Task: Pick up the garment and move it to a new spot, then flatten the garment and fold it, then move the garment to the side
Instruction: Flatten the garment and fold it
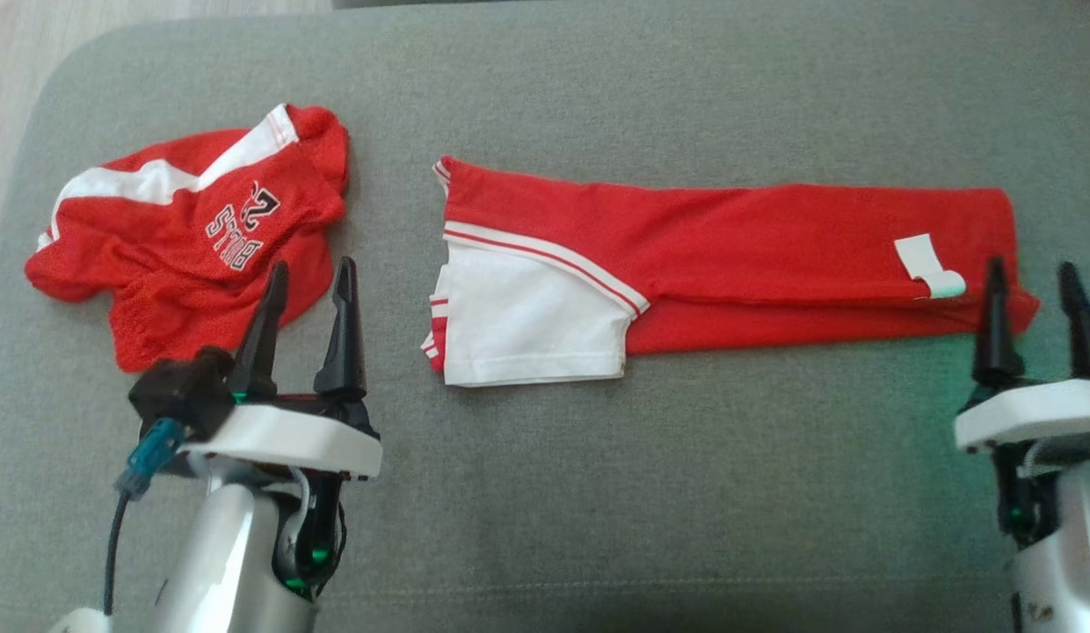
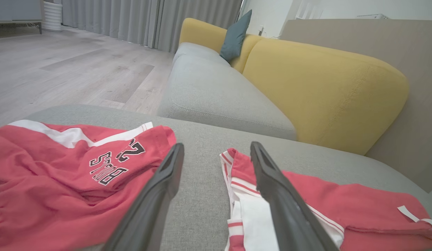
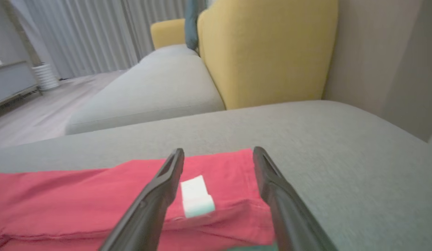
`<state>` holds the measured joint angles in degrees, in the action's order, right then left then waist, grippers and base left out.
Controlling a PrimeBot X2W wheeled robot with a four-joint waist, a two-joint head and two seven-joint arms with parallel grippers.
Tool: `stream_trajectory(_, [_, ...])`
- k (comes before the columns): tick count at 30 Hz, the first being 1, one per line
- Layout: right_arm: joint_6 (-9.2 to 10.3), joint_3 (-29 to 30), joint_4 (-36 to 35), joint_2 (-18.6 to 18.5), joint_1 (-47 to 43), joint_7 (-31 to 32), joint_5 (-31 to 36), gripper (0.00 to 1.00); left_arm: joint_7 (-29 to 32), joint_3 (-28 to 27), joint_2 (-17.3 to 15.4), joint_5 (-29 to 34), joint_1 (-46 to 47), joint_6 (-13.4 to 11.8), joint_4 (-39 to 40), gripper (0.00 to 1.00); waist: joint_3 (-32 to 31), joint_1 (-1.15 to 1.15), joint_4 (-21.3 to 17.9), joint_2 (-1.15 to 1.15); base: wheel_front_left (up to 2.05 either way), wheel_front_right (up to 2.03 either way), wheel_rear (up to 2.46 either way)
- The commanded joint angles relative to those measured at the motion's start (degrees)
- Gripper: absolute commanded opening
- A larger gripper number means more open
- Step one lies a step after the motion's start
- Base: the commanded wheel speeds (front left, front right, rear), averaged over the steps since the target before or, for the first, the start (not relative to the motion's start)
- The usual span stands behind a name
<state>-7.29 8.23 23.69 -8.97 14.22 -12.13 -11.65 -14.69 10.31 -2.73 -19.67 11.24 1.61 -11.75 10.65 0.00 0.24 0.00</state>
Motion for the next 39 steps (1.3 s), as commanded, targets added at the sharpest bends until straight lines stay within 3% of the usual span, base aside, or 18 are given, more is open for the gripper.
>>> stream_trajectory(1, [-0.2,0.6,-0.5,0.4,2.7,0.5,1.0,1.0,-0.3,-2.0,-0.2,0.5,2.7,0.4,1.7,1.0,0.8,0.0,0.5,0.0,0.0,0.0,0.0])
stream_trajectory(10, [-0.2,13.9,8.5,2.8,11.5,8.8,4.2,1.0,-0.3,0.1,-0.2,-1.0,4.9,0.1,3.4,1.0,6.3,0.0,2.4,0.0,0.0,0.0,0.0])
stream_trajectory(18, [-0.2,18.3,12.2,2.7,14.9,13.0,7.0,1.0,-0.3,0.4,-0.2,-1.4,6.8,-0.1,3.3,1.0,9.5,0.0,3.2,0.0,0.0,0.0,0.0])
stream_trajectory(26, [-0.2,18.3,14.3,3.8,15.5,16.0,6.2,1.0,-0.3,0.0,-0.2,-1.0,7.6,0.1,2.6,1.0,9.8,0.0,2.4,0.0,0.0,0.0,0.0])
stream_trajectory(27, [-0.2,18.2,14.5,3.9,15.5,16.3,5.9,0.91,-0.3,0.0,-0.2,-0.9,7.7,0.2,2.6,1.0,9.7,0.0,2.2,0.0,0.0,0.0,0.0])
stream_trajectory(28, [-0.2,17.9,14.7,4.0,15.5,16.5,5.7,0.39,-0.3,-0.1,-0.2,-0.9,7.7,0.2,2.5,1.0,9.5,0.0,2.0,0.0,0.0,0.0,0.0])
stream_trajectory(29, [-0.2,17.7,14.8,4.0,15.5,16.6,5.5,0.0,-0.3,-0.2,-0.2,-0.8,7.6,0.2,2.4,1.0,9.4,0.0,1.9,0.0,0.0,0.0,0.0])
stream_trajectory(35, [-0.2,18.3,15.1,3.2,14.9,16.6,4.5,0.0,-0.3,-0.4,-0.2,-0.6,7.1,0.3,2.2,1.0,7.9,0.0,1.0,0.0,0.0,0.0,0.0])
stream_trajectory(39, [-0.2,21.7,14.4,1.5,14.5,14.9,7.4,0.0,-0.3,-0.4,-0.2,-0.7,6.6,0.4,1.8,1.0,6.6,0.0,0.7,0.0,0.0,0.0,0.0])
